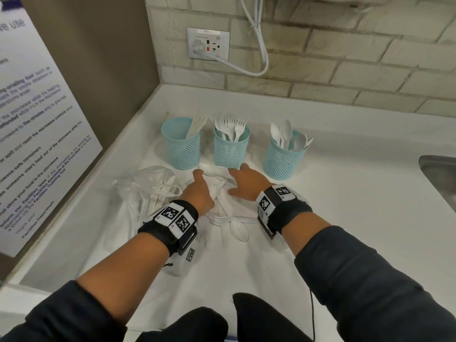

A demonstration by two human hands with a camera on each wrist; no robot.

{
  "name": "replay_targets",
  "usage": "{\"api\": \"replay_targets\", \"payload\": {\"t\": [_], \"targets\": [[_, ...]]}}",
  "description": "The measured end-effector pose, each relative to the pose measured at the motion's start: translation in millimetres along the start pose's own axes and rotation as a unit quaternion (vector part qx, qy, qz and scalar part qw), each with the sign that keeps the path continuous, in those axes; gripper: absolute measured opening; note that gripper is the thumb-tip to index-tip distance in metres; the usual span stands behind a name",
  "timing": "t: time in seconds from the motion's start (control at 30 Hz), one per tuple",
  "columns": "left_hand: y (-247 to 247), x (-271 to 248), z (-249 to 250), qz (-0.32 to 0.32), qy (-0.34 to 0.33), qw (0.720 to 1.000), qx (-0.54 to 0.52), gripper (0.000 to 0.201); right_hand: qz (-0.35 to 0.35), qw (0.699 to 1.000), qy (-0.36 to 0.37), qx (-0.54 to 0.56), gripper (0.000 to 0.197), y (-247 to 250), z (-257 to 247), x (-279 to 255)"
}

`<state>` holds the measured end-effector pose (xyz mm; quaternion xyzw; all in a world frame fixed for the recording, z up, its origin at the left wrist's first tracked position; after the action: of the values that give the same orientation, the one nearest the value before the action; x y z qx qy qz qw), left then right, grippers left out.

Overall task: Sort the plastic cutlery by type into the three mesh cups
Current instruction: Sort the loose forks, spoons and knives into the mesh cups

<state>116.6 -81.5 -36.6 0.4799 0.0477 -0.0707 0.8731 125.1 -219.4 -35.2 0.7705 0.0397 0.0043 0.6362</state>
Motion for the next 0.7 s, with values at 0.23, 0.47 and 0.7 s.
{"api": "replay_targets", "payload": {"t": [0.23,0.47,0.7], "targets": [[2,2,-6,0.000,0.046,0.993,-0.110,0.084,0.023,0.999,-0.025,-0.010,0.044,-1,3,1],[-3,4,-13,0.007,0.097,0.983,-0.158,0.089,0.009,0.999,-0.049,0.002,0.028,0,6,-3],[-2,9,-13,0.027,0.084,0.981,-0.175,0.037,-0.054,0.984,-0.121,0.116,0.027,16,21,-5]]}}
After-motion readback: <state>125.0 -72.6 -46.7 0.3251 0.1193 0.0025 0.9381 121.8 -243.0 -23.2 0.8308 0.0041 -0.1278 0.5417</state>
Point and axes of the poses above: each hand's wrist, its own x-axis towards the middle knuckle, its own y-axis out of the back of the hand, z = x × y, the point moved 4 cm from there along x, towards the middle knuckle, and after that the axes turned 14 degrees about z, right-handed, at the moved point
